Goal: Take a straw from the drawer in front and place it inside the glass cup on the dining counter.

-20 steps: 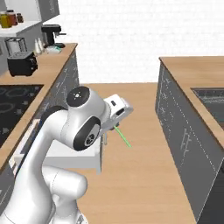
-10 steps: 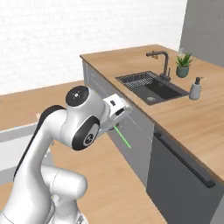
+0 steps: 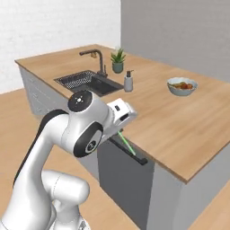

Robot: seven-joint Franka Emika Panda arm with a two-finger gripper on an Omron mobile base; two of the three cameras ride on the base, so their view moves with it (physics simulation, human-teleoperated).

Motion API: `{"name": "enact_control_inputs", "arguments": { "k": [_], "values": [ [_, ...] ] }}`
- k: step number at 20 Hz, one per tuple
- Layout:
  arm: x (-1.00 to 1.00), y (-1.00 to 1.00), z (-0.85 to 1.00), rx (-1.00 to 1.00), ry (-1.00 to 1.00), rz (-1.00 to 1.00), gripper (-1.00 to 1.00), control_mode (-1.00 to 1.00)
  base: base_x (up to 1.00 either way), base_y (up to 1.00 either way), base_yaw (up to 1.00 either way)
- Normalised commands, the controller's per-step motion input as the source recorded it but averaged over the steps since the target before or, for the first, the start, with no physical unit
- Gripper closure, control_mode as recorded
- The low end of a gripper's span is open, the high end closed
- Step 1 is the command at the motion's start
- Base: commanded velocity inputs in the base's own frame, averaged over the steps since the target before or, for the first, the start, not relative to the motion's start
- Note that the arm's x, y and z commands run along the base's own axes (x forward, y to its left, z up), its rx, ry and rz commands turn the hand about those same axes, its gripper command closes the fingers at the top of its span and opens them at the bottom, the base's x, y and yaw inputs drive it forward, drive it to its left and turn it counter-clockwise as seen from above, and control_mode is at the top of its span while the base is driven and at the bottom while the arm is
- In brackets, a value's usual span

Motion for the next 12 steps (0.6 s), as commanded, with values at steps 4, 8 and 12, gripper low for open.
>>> {"name": "enact_control_inputs", "arguments": {
  "k": [4,8,12],
  "values": [
    [0.00,0.00,0.00,0.00,0.00,0.00,1.00,1.00,0.12,-0.97,-0.30],
    [0.00,0.00,0.00,0.00,0.00,0.00,1.00,1.00,0.13,-1.00,-0.20],
    [0.00,0.00,0.00,0.00,0.00,0.00,1.00,1.00,0.10,-1.00,-0.14]
  ]
}}
